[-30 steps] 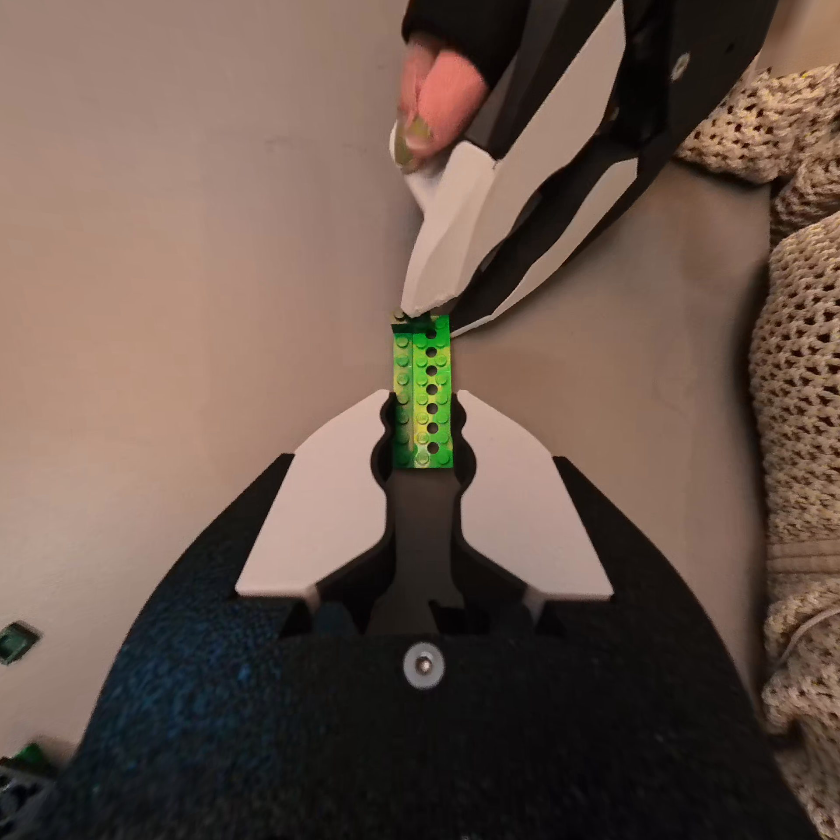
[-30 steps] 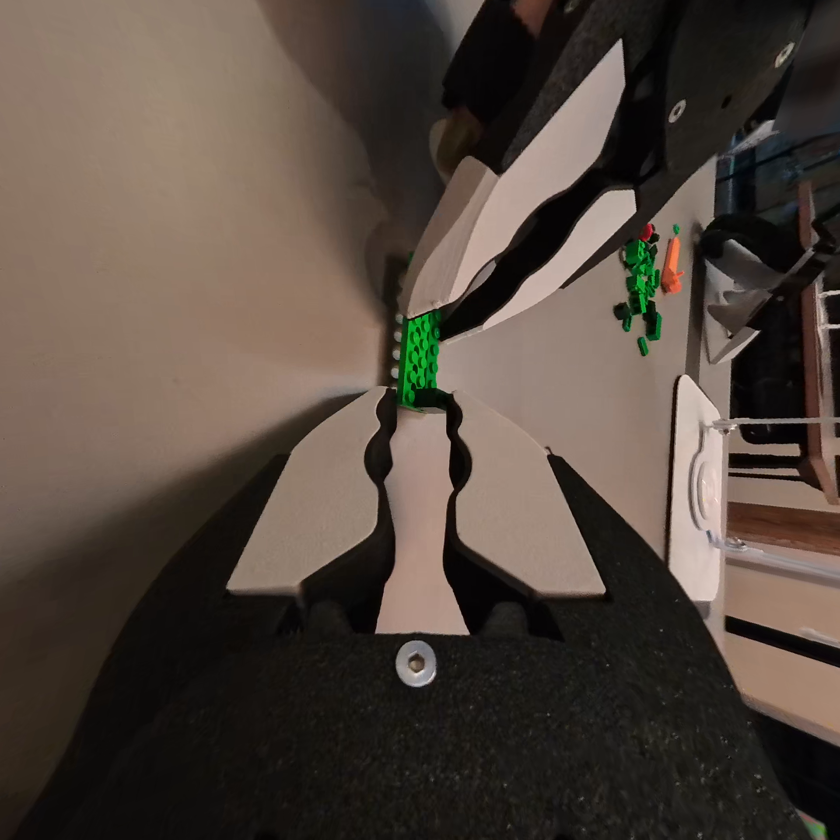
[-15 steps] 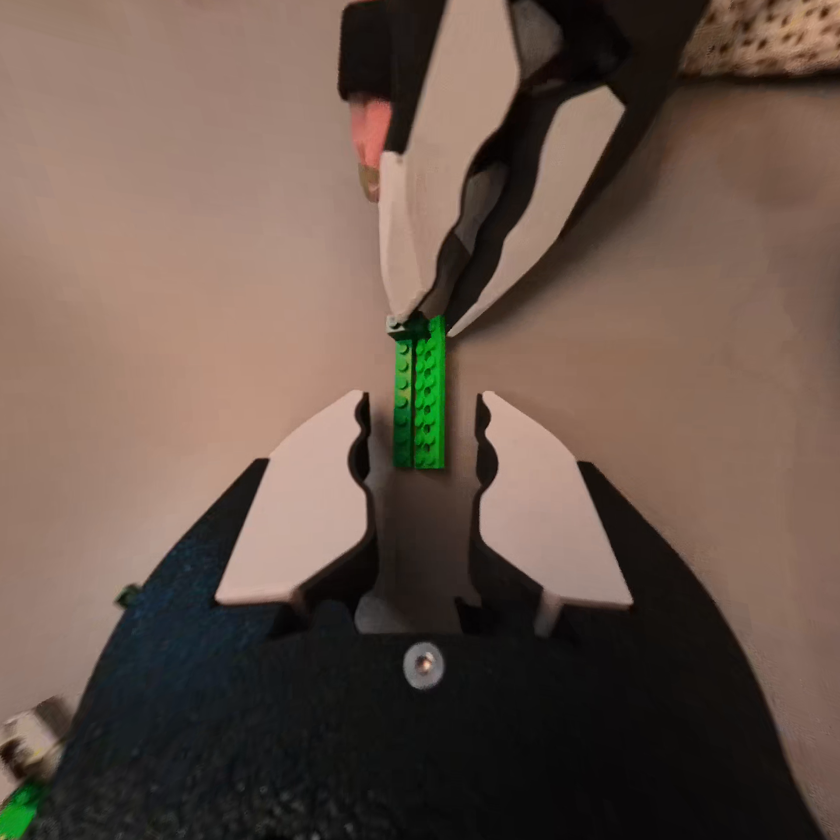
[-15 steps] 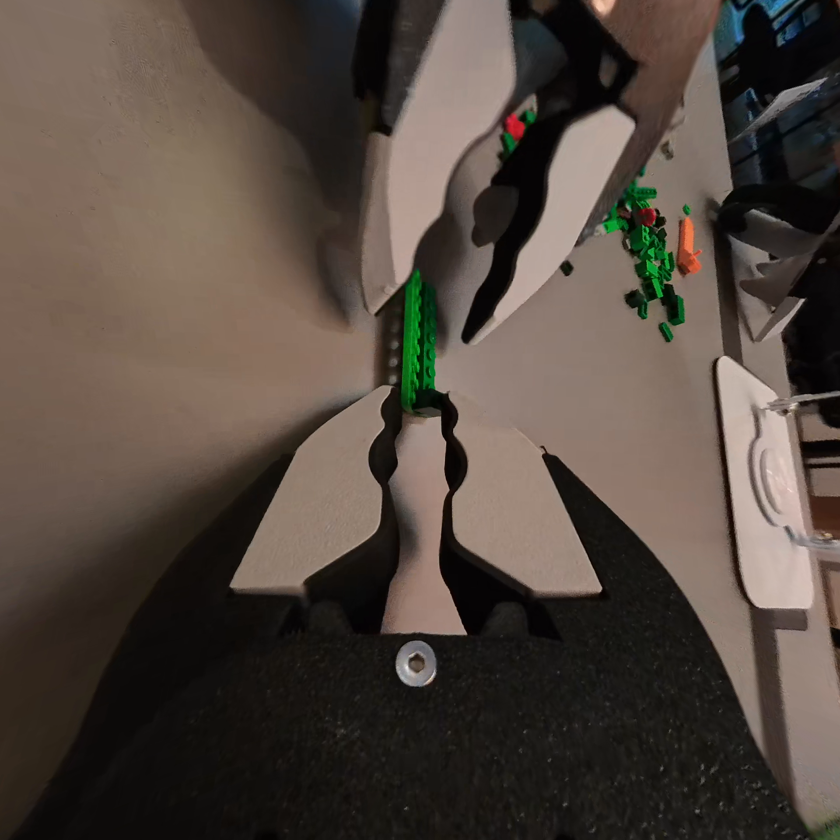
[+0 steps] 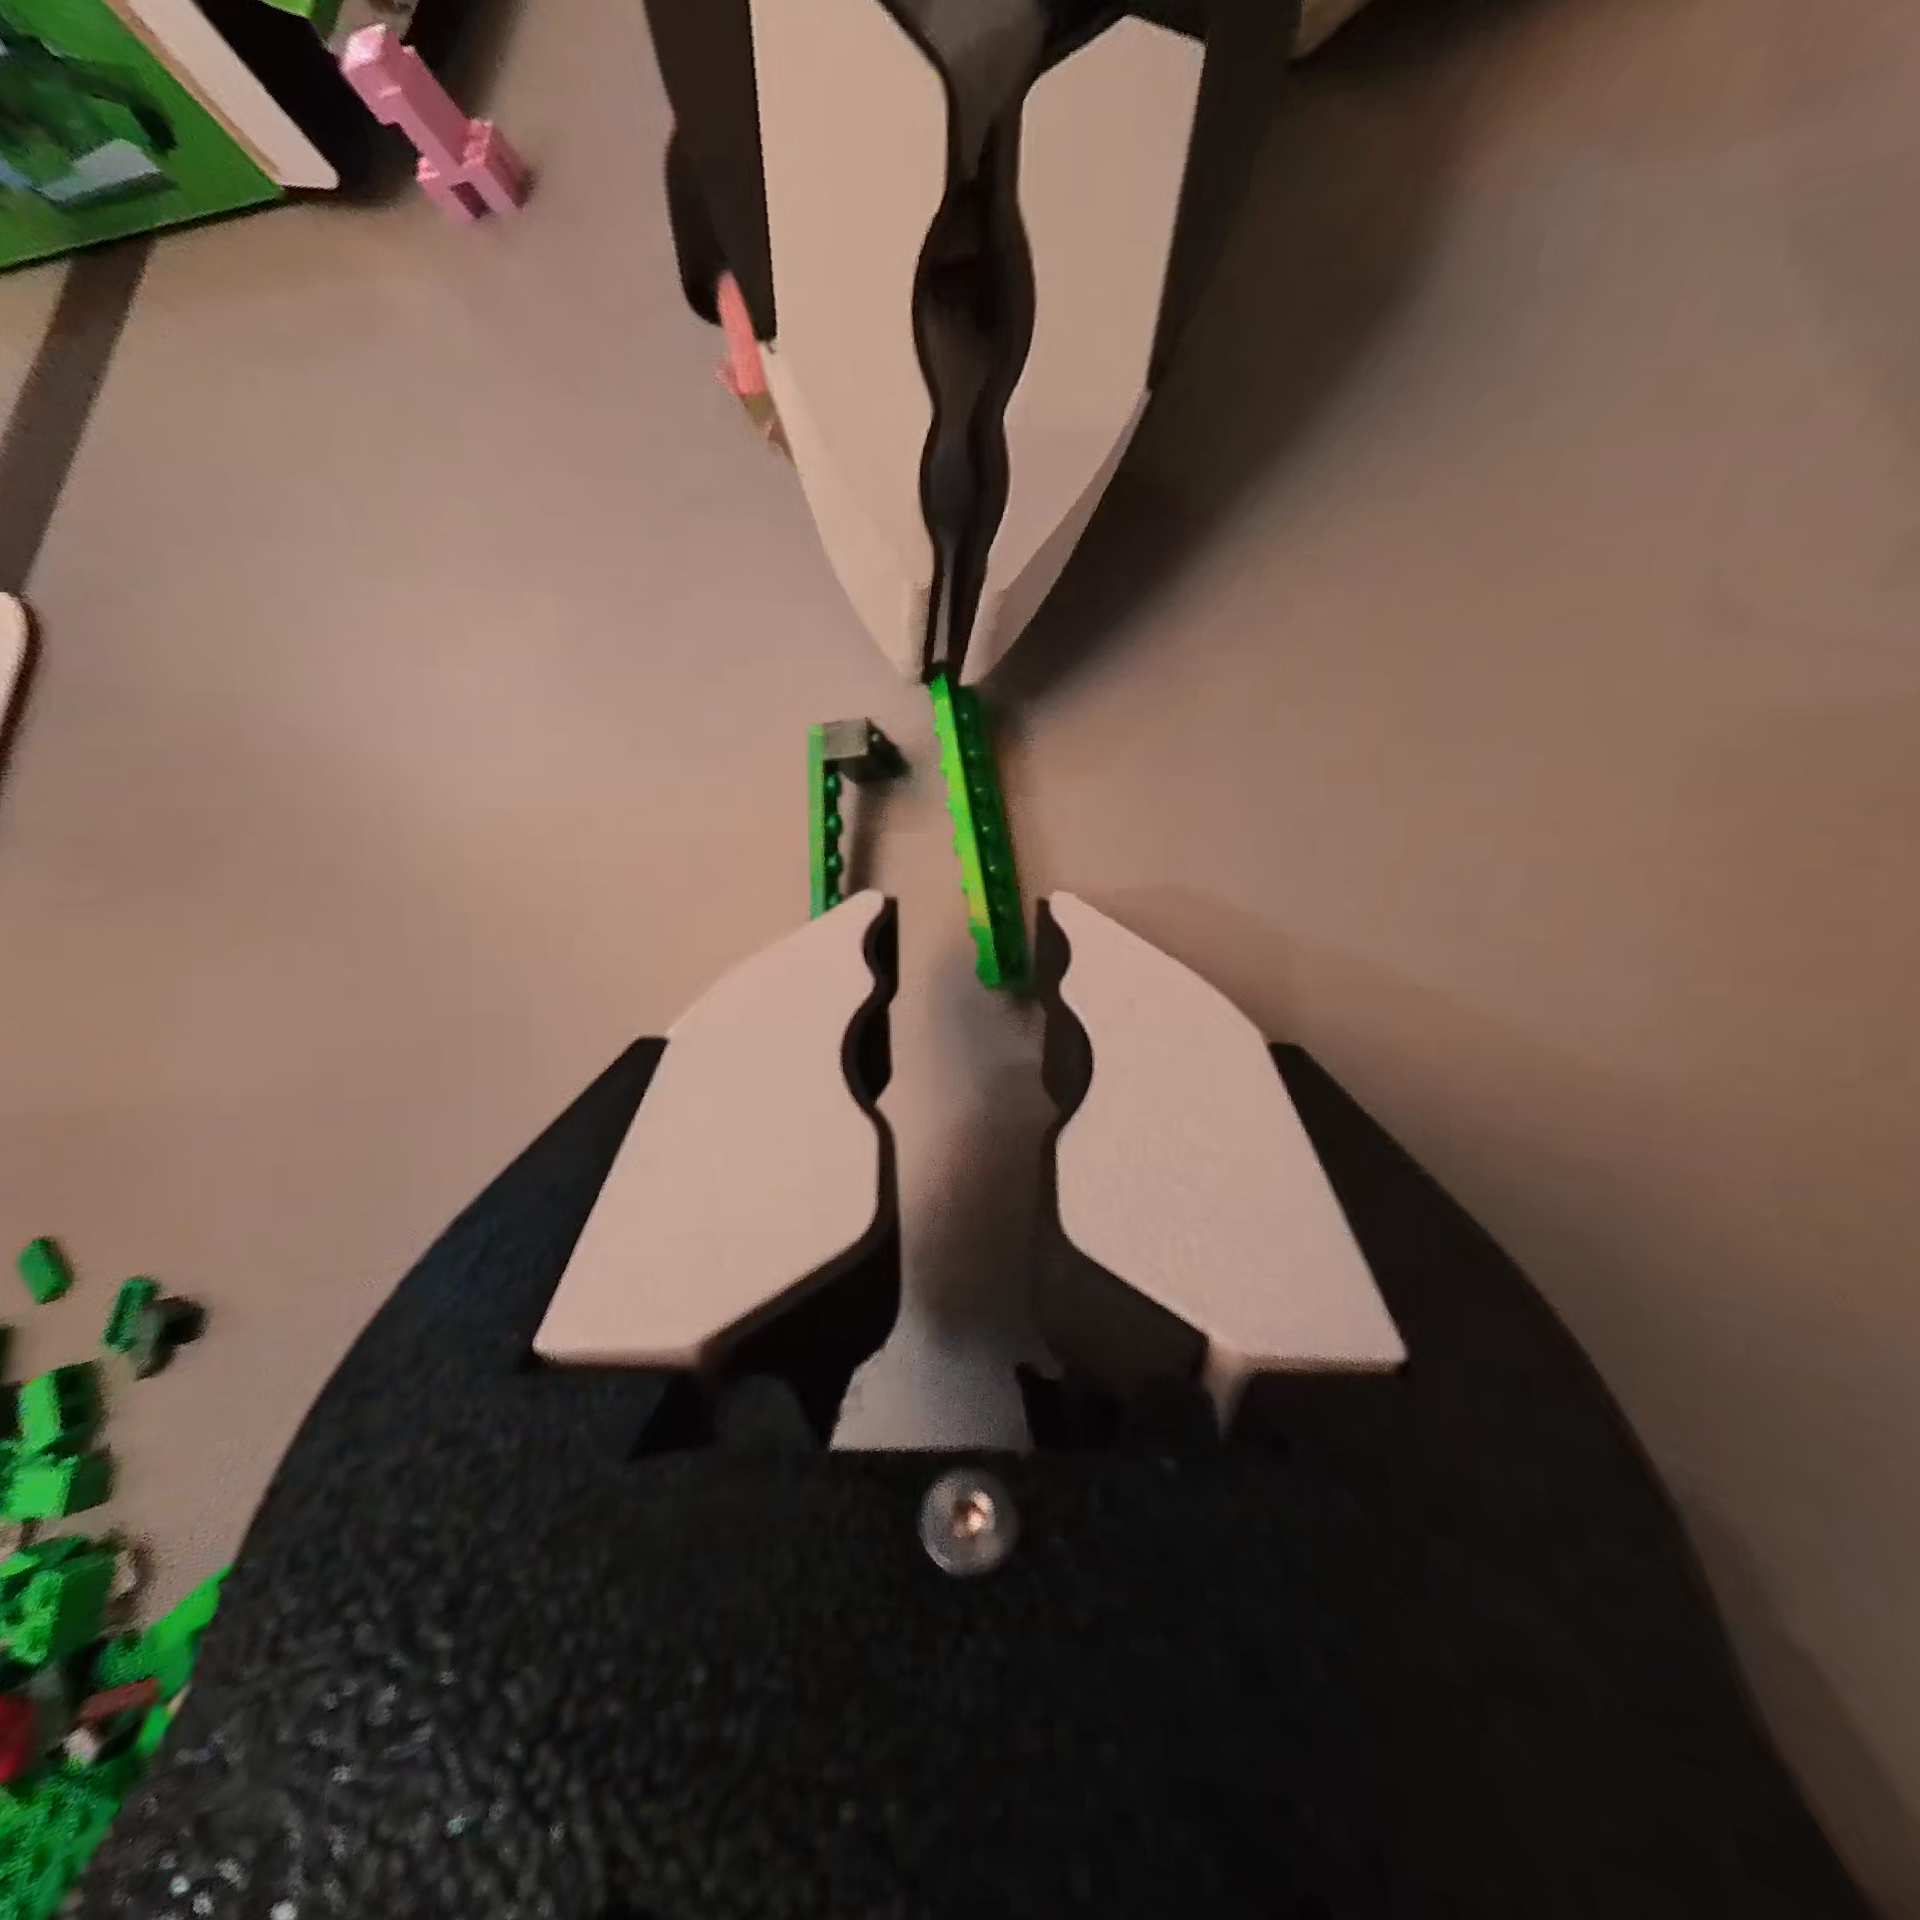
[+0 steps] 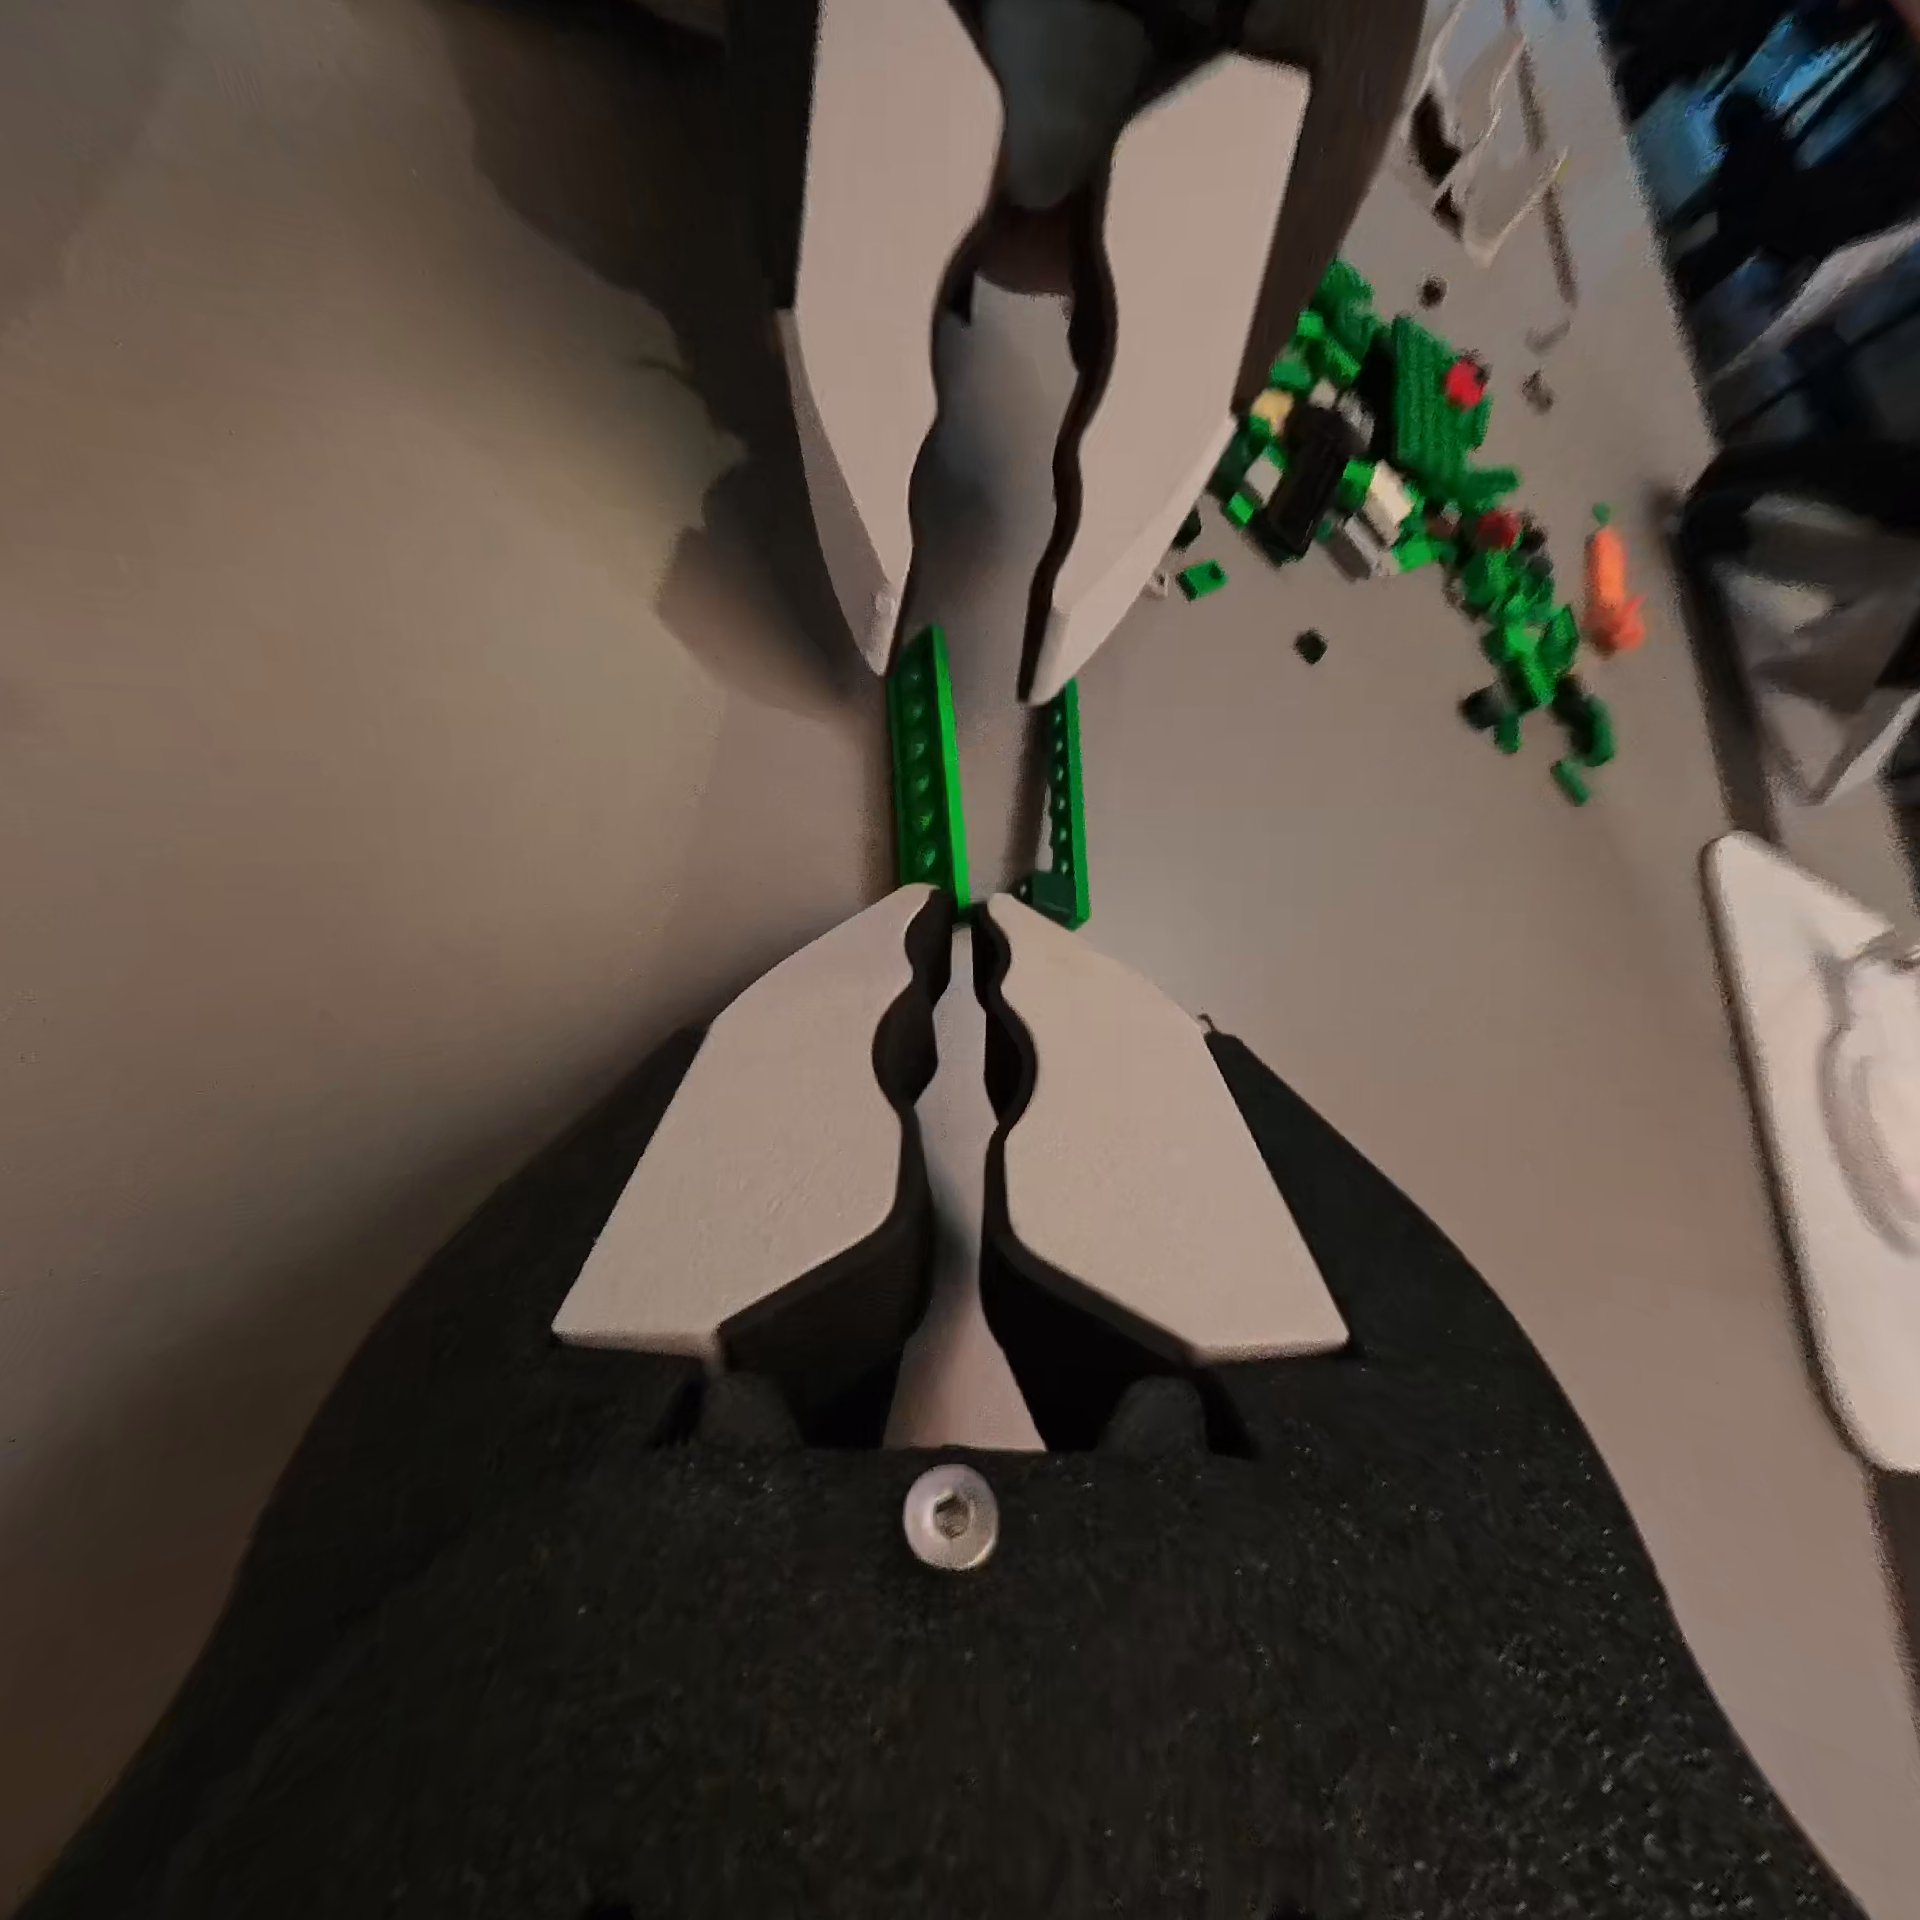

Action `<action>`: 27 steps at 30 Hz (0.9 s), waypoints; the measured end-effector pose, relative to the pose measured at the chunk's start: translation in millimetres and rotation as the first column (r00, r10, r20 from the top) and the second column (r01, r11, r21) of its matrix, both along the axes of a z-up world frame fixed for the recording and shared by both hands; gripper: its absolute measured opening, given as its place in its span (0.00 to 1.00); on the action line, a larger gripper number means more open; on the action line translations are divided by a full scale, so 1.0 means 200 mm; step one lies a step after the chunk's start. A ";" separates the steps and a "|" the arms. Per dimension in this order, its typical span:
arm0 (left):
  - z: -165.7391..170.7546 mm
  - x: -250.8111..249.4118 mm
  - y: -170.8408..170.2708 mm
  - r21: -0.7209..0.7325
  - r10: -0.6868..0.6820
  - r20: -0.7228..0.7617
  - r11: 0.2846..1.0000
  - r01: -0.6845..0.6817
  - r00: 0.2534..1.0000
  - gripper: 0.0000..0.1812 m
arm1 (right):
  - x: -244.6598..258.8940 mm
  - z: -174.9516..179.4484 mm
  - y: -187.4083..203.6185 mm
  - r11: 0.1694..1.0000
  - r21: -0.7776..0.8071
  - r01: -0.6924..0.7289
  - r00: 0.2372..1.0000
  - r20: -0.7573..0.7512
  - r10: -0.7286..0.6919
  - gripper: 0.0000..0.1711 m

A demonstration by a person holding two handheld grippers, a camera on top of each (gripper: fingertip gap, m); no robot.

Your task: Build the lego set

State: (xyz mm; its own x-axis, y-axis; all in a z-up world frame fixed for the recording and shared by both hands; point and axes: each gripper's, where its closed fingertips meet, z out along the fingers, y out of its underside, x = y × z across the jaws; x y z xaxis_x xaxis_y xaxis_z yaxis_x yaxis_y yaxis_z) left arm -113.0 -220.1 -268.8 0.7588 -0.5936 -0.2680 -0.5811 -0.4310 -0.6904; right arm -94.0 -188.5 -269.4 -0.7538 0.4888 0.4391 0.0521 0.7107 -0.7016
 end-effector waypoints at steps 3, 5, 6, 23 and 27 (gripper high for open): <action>-0.01 0.02 -0.01 -0.010 -0.010 0.012 1.000 0.010 1.000 0.14 | 0.01 0.03 -0.04 0.994 0.102 -0.032 0.992 -0.121 0.044 0.02; -0.02 0.03 -0.01 -0.015 -0.023 -0.034 1.000 0.023 0.999 0.08 | 0.02 0.04 -0.07 0.985 0.165 -0.045 0.980 -0.182 0.075 0.02; -0.03 0.03 -0.01 -0.006 -0.027 -0.072 1.000 0.027 0.997 0.02 | 0.02 0.04 -0.08 0.982 0.184 -0.050 0.977 -0.194 0.086 0.02; 0.03 -0.05 -0.09 0.069 -0.111 -0.242 0.989 0.131 0.964 0.12 | -0.11 -0.04 0.02 0.978 -0.180 0.104 0.940 0.340 -0.038 0.09; 0.12 -0.09 -0.01 0.235 -0.015 -0.231 0.970 0.071 0.973 0.10 | -0.14 -0.02 0.01 0.906 -0.319 0.278 0.859 0.505 -0.085 0.09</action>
State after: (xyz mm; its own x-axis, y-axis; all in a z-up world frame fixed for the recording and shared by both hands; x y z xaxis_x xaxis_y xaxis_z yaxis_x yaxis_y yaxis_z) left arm -131.0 -221.8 -244.1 0.6371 -0.5214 -0.5677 -0.7480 -0.2404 -0.6187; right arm -122.1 -186.5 -272.7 -0.7007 0.6891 -0.1847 0.5443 0.3491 -0.7628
